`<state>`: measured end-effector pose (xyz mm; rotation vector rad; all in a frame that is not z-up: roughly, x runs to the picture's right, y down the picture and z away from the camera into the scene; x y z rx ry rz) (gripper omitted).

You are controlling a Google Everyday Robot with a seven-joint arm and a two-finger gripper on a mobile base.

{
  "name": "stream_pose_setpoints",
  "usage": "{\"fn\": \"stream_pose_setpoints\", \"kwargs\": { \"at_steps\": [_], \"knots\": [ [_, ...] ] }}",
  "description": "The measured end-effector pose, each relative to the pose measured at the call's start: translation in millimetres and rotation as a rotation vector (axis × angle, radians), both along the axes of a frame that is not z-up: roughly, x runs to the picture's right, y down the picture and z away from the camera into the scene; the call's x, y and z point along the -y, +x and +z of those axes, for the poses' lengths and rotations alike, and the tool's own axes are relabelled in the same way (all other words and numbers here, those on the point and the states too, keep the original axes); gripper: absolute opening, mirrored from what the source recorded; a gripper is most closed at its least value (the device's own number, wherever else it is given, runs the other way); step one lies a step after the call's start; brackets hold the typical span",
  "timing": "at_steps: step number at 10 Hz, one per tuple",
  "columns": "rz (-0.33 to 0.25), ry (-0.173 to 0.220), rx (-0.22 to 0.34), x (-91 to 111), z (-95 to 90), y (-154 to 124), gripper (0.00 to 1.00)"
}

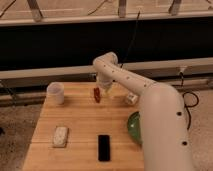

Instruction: Drag the pepper across the table

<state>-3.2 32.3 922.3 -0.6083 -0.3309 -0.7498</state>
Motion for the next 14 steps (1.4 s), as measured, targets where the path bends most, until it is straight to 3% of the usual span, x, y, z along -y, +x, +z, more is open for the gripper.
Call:
{"fn": "stream_pose_setpoints", "kwargs": {
  "at_steps": [7,14],
  "knots": [
    [-0.030,-0.056,0.015,-11.2,25.1,-4.3,0.80],
    [-0.043,-0.083,0.028,-19.6,36.8,-6.9,0.80]
  ]
}}
